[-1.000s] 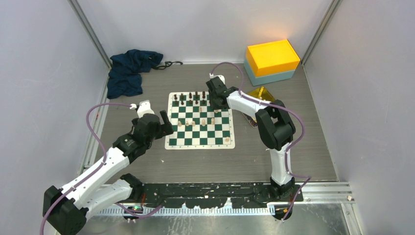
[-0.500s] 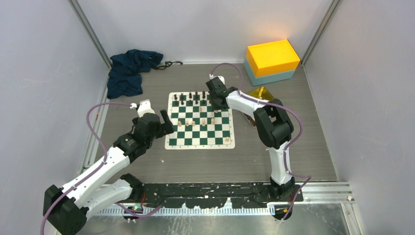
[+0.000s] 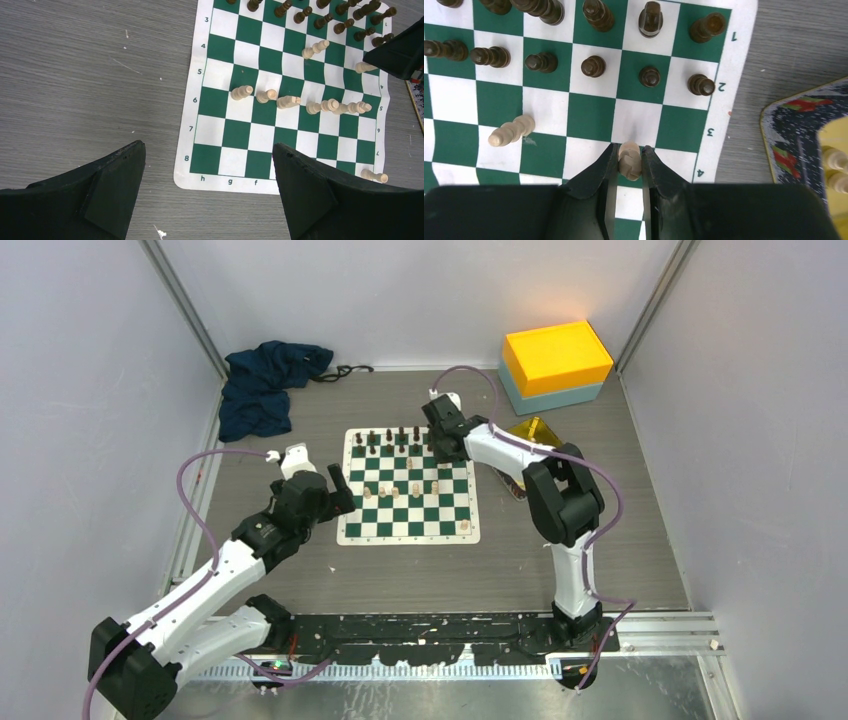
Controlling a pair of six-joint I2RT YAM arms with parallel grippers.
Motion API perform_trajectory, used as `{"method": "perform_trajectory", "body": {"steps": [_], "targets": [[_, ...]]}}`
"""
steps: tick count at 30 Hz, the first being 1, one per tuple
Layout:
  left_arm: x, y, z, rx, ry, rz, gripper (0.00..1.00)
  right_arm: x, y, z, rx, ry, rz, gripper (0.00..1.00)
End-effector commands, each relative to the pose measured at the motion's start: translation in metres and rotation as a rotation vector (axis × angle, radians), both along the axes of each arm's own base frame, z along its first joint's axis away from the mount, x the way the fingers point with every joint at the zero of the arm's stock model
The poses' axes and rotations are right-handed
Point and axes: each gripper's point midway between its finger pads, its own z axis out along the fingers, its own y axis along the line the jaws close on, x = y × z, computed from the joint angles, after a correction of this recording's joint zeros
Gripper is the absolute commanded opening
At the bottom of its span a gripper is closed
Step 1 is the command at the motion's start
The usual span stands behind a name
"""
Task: Set up the chess pieces on the board
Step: Pick up the chess piece from the chessboard, then place the chess piece on the chessboard.
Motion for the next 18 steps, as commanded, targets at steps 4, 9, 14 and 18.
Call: {"method": "perform_trajectory", "body": {"steps": [4, 9, 14, 18], "targets": [[0.006, 0.002, 0.02, -0.017, -0.068, 0.022, 0.99, -0.006, 0.003, 0.092, 0.037, -0.171, 0.004, 0.04], [0.004, 0.005, 0.024, -0.016, -0.076, 0.031, 0.98, -0.039, -0.002, 0.108, 0.025, -0.192, 0.007, 0.04], [0.001, 0.008, 0.026, -0.015, -0.078, 0.034, 0.99, -0.086, -0.005, 0.104, 0.01, -0.19, 0.02, 0.04], [0.0, 0.009, 0.029, -0.015, -0.084, 0.035, 0.99, -0.122, -0.003, 0.093, 0.0, -0.183, 0.038, 0.04]]}}
